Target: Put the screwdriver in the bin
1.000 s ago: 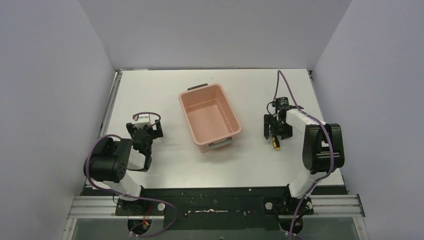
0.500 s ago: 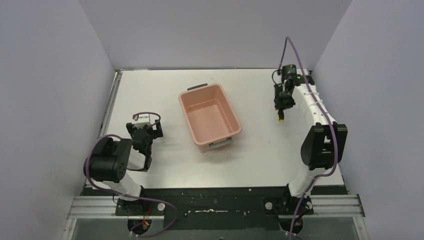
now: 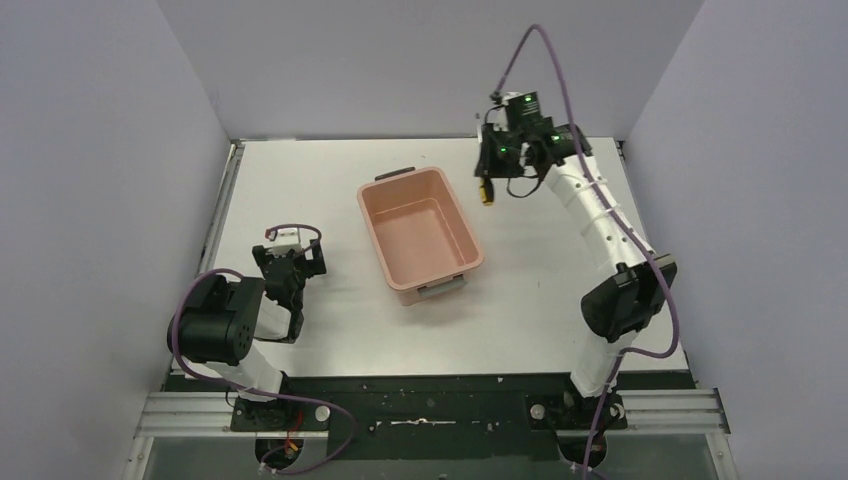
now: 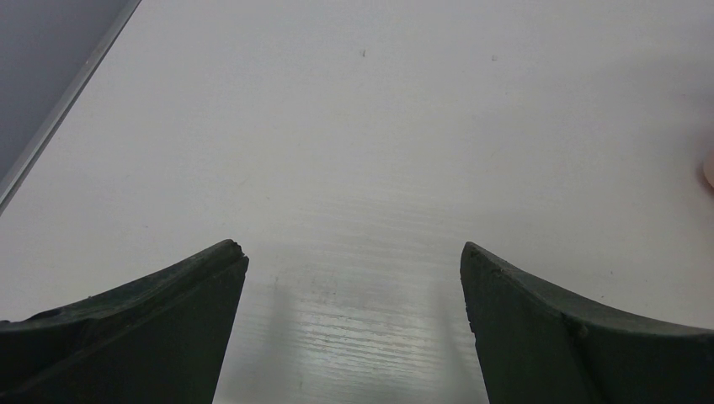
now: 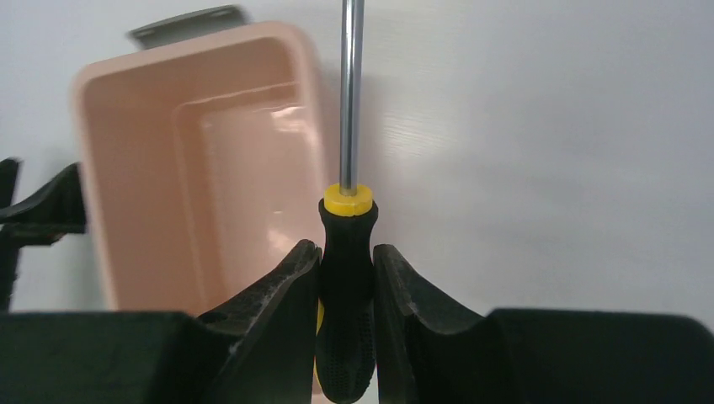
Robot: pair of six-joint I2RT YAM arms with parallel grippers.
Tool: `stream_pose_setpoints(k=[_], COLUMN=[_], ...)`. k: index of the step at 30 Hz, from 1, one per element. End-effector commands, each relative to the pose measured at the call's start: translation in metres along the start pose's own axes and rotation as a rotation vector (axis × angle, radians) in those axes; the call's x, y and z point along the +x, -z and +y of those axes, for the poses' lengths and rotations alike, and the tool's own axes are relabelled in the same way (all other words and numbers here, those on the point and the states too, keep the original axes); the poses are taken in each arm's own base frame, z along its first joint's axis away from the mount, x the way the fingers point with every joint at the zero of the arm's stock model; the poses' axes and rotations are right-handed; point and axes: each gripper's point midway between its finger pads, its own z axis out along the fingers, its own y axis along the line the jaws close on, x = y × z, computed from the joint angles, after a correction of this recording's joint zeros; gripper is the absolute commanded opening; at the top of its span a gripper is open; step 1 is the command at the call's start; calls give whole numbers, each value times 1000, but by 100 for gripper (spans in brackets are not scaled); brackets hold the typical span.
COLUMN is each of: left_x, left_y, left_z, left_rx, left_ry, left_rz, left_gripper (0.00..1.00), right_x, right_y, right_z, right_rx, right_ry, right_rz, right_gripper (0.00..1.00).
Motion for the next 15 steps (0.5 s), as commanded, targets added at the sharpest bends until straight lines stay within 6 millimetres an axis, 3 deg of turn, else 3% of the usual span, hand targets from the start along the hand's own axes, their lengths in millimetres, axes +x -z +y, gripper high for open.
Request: stream_pose_setpoints(k=[1, 4, 7, 13, 15], left_x=[-23, -23, -22, -22, -23], left_y=[-6, -6, -6, -6, -6], left_z=[-3, -3, -3, -3, -3], left_rx=[14, 15, 14, 15, 15], left_ry=[11, 12, 10, 11, 11], left_rz=[-67, -68, -66, -66, -67], left_gripper=[97, 97, 97, 97, 97], right_x=[-10, 5, 28, 110, 133], right_y=[-2, -12, -32, -83, -100], right_z=[124, 155, 161, 174, 164], right_rx=[-284, -286, -227, -138, -64], right_ry=[29, 69, 92, 197, 220], right_rz=[-104, -87, -43, 115, 153], right_gripper=[0, 0, 0, 0, 0])
